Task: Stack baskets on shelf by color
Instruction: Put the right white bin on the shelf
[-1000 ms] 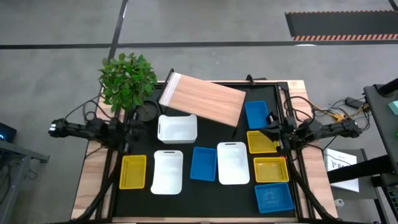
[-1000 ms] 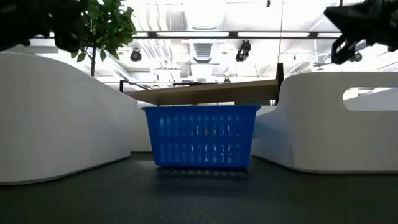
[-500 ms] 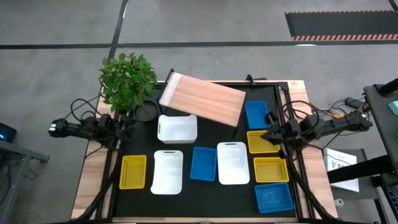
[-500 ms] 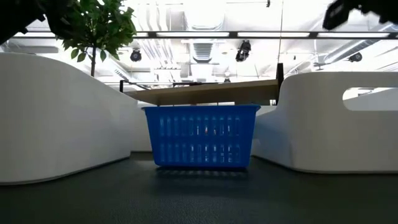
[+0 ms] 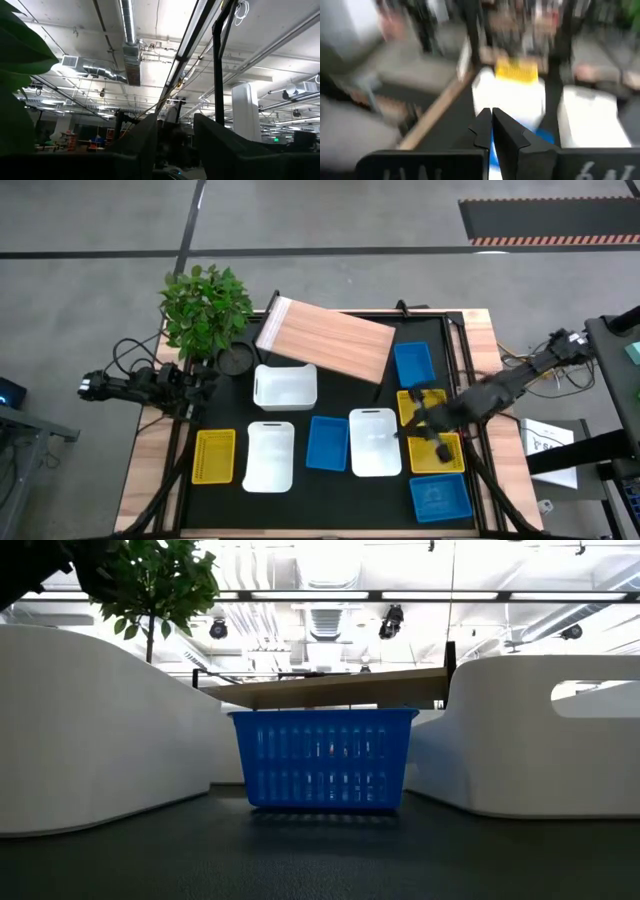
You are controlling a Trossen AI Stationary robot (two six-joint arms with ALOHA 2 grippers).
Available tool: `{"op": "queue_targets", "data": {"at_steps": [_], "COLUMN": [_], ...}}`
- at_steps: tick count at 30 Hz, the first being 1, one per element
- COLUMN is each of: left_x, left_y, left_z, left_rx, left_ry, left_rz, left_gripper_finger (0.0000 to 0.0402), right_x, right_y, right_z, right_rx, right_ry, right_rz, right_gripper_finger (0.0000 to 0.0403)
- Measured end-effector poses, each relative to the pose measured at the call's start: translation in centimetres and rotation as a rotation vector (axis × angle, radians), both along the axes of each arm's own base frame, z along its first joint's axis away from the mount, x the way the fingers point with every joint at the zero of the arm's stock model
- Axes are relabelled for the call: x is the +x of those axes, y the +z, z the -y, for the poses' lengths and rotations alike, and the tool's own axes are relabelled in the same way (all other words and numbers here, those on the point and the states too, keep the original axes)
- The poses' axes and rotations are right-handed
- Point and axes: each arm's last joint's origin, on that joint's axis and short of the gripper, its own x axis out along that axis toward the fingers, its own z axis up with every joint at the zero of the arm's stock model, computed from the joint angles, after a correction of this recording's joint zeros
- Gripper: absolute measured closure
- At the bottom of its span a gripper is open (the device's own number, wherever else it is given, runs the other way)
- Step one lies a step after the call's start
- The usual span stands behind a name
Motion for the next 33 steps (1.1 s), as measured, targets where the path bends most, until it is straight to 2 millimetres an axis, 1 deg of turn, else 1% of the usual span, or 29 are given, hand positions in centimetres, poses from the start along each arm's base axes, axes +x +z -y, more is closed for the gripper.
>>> {"op": "queue_targets", "data": {"at_steps": [3,5,6,8,12,14,16,18,22,25,28,33], "left_x": [0.0,0.0,0.0,0.0,0.0,0.0,0.0,0.0,0.0,0.0,0.0,0.0], "left_y": [0.0,0.0,0.0,0.0,0.0,0.0,0.0,0.0,0.0,0.0,0.0,0.0], "left_z": [0.0,0.0,0.0,0.0,0.0,0.0,0.0,0.0,0.0,0.0,0.0,0.0], "left_rx": [0.000,0.000,-0.001,0.000,0.005,0.004,0.004,0.004,0.001,0.002,-0.001,-0.002], "left_ry": [0.000,0.001,0.001,0.003,0.006,0.006,0.006,0.005,0.004,0.004,0.002,-0.001], "left_rz": [0.000,0.000,0.000,0.000,0.001,0.001,0.001,0.002,0.003,0.000,0.000,-0.001], "left_gripper_finger": [0.0288,0.0288,0.0288,0.0288,0.0288,0.0288,0.0288,0.0288,0.0288,0.0288,0.0288,0.0288], "right_x": [0.5,0.8,1.0,1.2,1.7,2.1,2.4,3.1,4.4,5.3,6.1,7.3], "right_y": [-0.5,0.0,-0.1,-0.8,-1.5,-1.2,-1.7,-1.8,-1.9,-2.5,-2.6,-4.1], "right_z": [-1.6,-2.7,-3.2,-4.1,-6.3,-7.5,-8.4,-9.5,-11.1,-11.8,-12.5,-12.5], "right_rx": [-0.079,-0.079,-0.087,-0.123,-0.168,-0.154,-0.183,-0.191,-0.171,-0.190,-0.214,-0.318], "right_ry": [-0.037,-0.065,-0.077,-0.098,-0.087,-0.074,-0.073,-0.063,-0.067,-0.084,-0.107,-0.179], "right_rz": [-0.215,-0.303,-0.362,-0.490,-0.678,-0.707,-0.747,-0.752,-0.781,-0.817,-0.825,-0.899], "right_gripper_finger": [0.0394,0.0394,0.0394,0.0394,0.0394,0.0394,0.0394,0.0394,0.0380,0.0355,0.0322,0.0269]}}
